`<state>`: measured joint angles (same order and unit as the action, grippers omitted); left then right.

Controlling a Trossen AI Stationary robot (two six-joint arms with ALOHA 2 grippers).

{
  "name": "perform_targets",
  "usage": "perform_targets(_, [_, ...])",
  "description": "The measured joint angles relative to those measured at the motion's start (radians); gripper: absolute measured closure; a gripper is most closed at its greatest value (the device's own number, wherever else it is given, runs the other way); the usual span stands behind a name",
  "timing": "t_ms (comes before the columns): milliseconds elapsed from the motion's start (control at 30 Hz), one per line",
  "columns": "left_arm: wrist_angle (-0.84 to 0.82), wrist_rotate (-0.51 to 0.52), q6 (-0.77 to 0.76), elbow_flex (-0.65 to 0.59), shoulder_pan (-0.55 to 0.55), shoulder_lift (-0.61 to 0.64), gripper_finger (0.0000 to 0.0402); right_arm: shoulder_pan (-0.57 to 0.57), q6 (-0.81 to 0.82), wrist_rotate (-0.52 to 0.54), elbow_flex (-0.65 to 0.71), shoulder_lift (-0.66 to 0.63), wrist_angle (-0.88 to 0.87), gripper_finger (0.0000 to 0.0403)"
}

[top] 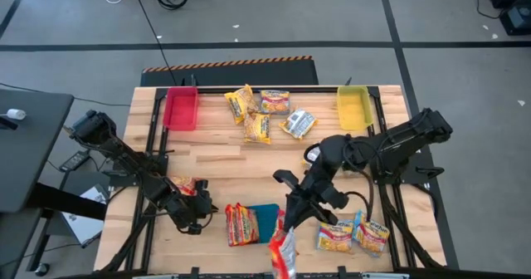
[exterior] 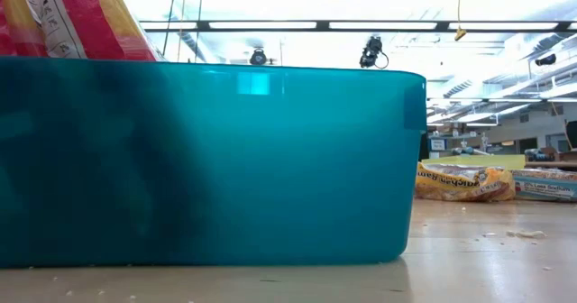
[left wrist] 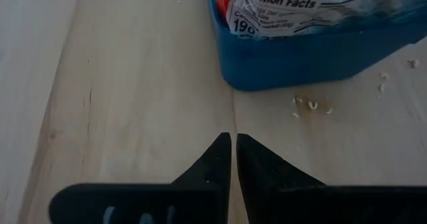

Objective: Sort Maruchan noodles
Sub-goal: Put the right red noodle pack into the blue bin

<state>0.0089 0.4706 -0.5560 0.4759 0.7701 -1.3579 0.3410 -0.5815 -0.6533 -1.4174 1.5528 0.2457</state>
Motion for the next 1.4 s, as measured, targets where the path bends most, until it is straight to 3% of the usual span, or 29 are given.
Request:
perform_targets(67, [-0.001, 0.000, 0.000, 0.000, 0.005, 0.000, 0.0372, 0.016, 0.034, 0.068, 0.000, 0.014, 0.015, 0.0391])
perform_targets(233, [-0.014, -0.001, -0.005, 0.000, 0.015, 0.000, 0.0372, 0.095, 0.211, 0.638, 0.000, 0.023, -0.086, 0.0391])
perform_targets(400, [-0.003, 0.000, -0.009, 0.000, 0.005, 0.000, 0.0372, 0.159, 0.507, 1.018, -0.008, 0.055, -0.223, 0.0391])
perform_targets(533, [0.002, -0.014, -0.034, 0.000, -0.009, 0.000, 0.0372, 0.194, 0.748, 1.183, -0.096, 0.134, -0.434, 0.0391])
perform_targets(667, [0.002, -0.080, -0.076, 0.000, -0.010, 0.000, 0.0372, 0.226, 0.918, 1.305, -0.314, 0.248, -0.726, 0.0391])
perform_targets(833, [0.002, -0.151, -0.133, 0.000, 0.008, 0.000, 0.0372, 0.255, 1.177, 1.351, -0.679, 0.449, -1.184, 0.0391])
perform_targets(967, [0.003, -0.180, -0.150, 0.000, 0.031, 0.000, 0.0372, 0.258, 1.446, 1.300, -0.937, 0.611, -1.497, 0.0391])
perform_targets(1100, [0.003, -0.145, -0.166, 0.000, 0.048, 0.000, 0.0372, 0.258, 1.665, 1.177, -0.861, 0.641, -1.538, 0.0391])
perform_targets(1267, [0.005, -0.131, -0.166, 0.000, 0.053, 0.000, 0.0372, 0.268, 1.856, 1.136, -0.879, 0.679, -1.727, 0.0391])
perform_targets(1400, [0.044, -0.115, -0.166, 0.000, 0.051, -0.003, 0.0372, 0.276, 1.917, 1.123, -0.897, 0.716, -1.808, 0.0391])
